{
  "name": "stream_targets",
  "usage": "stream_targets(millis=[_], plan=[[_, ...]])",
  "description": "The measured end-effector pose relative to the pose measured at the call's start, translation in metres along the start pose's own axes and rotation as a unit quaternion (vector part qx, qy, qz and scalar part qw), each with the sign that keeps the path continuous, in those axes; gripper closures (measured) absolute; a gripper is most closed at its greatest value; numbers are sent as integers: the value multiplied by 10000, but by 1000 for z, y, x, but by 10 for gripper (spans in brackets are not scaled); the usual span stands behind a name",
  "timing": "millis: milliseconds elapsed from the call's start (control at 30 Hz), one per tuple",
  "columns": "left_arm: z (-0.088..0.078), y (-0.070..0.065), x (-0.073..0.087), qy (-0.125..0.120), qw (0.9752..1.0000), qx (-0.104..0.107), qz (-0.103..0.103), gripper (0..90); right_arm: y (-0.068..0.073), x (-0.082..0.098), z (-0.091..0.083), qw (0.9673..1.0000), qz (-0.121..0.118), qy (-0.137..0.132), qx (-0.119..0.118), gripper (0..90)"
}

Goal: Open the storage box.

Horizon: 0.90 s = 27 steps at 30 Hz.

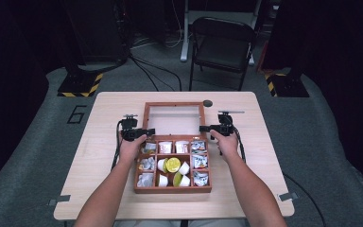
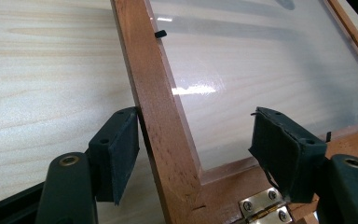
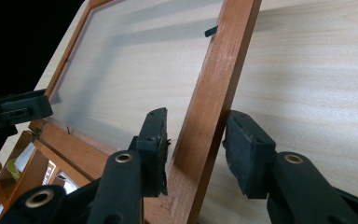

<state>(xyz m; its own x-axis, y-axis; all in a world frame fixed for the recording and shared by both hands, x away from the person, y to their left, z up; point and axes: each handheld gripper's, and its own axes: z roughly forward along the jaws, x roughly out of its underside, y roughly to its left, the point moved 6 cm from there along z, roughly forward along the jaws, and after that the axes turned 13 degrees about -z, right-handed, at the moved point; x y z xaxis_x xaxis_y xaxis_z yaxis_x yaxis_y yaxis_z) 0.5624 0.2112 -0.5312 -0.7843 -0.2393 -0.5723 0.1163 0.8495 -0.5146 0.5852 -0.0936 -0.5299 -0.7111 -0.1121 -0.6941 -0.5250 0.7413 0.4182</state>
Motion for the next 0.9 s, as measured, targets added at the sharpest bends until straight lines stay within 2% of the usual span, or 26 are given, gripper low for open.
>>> stream_targets(millis=[167,233,267,533,600,700,867,900], plan=[[-1,1,1,44,10000,-46,26,321,0,0,1,10000,64,23,-3,593],[-1,1,1,64,9999,-64,92,322,0,1,1,9996,275,63,-26,592],[-1,1,1,66,9999,-67,77,323,-1,1,2,9996,294,55,-18,592],[-1,1,2,85,9998,-92,120,326,0,2,3,9993,361,82,5,576],[0,1,2,71,9998,-125,158,327,-1,3,4,9995,301,112,18,551],[-1,1,3,135,9997,-134,159,331,0,5,6,9990,410,202,-19,529],[-1,2,3,130,9997,-146,178,332,1,5,6,9990,409,197,39,521],[-1,2,3,131,9997,-150,162,329,1,5,6,9992,322,197,92,508]])
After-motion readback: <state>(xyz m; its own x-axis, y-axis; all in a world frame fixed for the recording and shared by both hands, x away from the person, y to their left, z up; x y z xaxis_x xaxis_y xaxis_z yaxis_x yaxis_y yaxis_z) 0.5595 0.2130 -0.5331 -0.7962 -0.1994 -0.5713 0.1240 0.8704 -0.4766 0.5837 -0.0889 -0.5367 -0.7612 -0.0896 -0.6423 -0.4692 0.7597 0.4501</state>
